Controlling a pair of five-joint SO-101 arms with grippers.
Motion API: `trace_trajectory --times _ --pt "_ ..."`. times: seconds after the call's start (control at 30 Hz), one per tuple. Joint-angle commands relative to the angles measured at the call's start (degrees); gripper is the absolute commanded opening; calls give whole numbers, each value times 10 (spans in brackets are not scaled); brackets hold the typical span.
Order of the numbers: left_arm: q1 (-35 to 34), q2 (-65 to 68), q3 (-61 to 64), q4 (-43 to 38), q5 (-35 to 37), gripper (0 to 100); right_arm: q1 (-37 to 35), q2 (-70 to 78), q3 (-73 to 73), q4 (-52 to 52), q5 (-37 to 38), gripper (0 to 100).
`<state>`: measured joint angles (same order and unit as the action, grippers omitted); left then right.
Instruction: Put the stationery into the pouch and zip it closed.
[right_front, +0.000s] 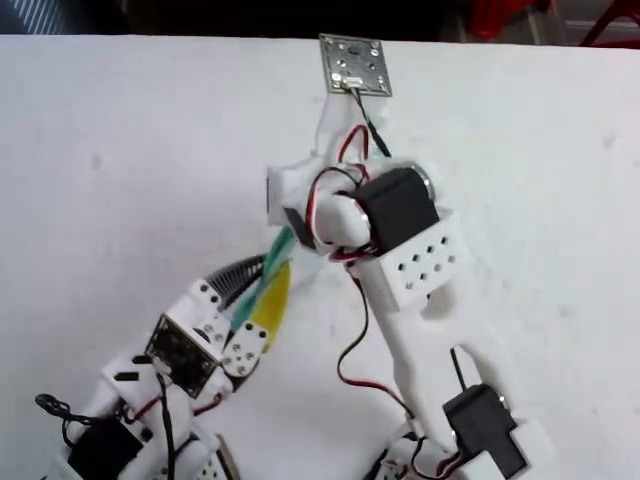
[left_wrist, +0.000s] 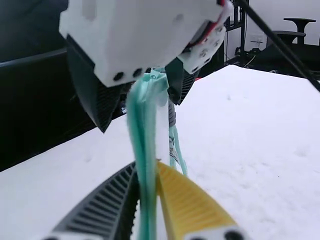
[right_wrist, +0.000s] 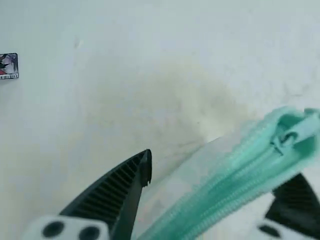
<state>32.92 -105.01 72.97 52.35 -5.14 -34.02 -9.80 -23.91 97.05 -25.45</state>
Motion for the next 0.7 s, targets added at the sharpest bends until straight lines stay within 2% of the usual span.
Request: trace_trajectory --times 0.0,0.03,0.07,0.23,0.43,0.57,0.67 --pt "-1 7 18 -4 -4 24 3 -17 -17 12 33 25" --pt "-1 7 18 -7 -4 28 3 -22 -18 9 64 6" --pt "-1 7 18 -15 -4 44 0 -28 -18 10 90 40" --pt "-5 7 18 4 2 213 5 -45 -14 9 102 22" --pt "-12 7 -18 40 -4 226 64 -42 -13 3 105 16" --pt "-47 7 -76 84 -4 250 74 -36 -18 -27 164 17" --pt "-89 7 -119 107 0 251 73 -36 -18 -82 172 17"
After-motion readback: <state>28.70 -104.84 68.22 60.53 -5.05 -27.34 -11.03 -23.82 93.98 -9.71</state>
